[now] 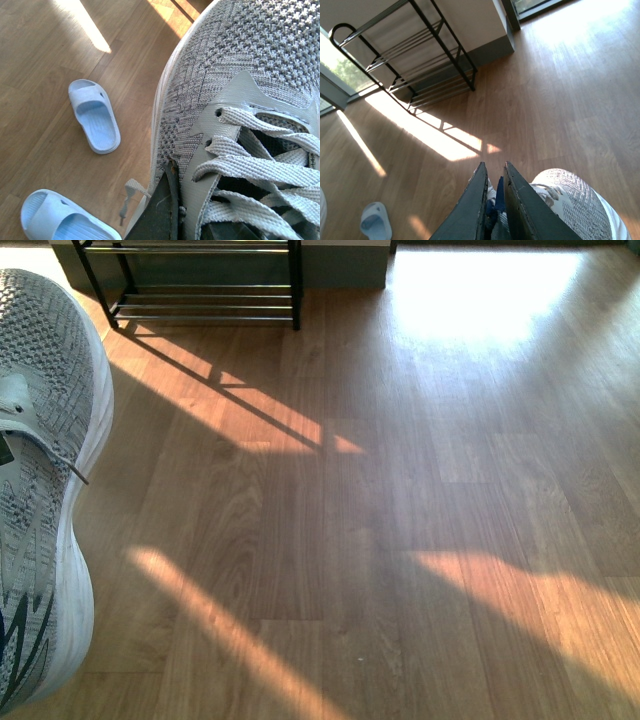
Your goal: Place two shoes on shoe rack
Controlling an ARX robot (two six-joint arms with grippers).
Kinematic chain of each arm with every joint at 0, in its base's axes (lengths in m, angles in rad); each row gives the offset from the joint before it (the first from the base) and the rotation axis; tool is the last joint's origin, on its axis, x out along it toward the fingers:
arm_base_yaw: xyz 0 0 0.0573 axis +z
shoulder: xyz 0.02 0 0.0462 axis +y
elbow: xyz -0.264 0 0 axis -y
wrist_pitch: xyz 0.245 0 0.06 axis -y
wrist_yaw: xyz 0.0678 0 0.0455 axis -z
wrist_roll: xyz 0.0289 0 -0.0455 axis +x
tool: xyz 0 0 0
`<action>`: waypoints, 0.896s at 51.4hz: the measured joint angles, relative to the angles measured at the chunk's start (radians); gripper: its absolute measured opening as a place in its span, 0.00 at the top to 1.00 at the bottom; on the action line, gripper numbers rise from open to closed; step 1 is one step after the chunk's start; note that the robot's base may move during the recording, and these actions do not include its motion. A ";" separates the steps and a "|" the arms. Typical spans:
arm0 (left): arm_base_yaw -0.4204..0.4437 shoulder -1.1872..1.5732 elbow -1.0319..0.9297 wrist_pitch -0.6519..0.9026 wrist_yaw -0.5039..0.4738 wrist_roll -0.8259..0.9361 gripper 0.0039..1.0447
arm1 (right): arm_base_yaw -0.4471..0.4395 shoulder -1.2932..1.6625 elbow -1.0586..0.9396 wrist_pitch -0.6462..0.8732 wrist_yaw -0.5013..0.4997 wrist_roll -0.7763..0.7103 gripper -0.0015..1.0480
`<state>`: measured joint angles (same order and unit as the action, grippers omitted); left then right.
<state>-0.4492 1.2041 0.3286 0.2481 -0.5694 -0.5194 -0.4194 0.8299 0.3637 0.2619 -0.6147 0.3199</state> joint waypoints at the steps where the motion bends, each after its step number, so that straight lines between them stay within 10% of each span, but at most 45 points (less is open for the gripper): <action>1: 0.000 0.000 0.000 0.000 0.000 0.000 0.99 | 0.000 0.000 0.000 0.000 0.001 0.000 0.90; 46: -0.003 0.000 0.000 0.000 0.003 0.001 0.99 | -0.002 0.000 0.000 0.000 0.005 0.000 0.90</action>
<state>-0.4522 1.2041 0.3283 0.2481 -0.5659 -0.5186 -0.4210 0.8303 0.3637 0.2619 -0.6102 0.3199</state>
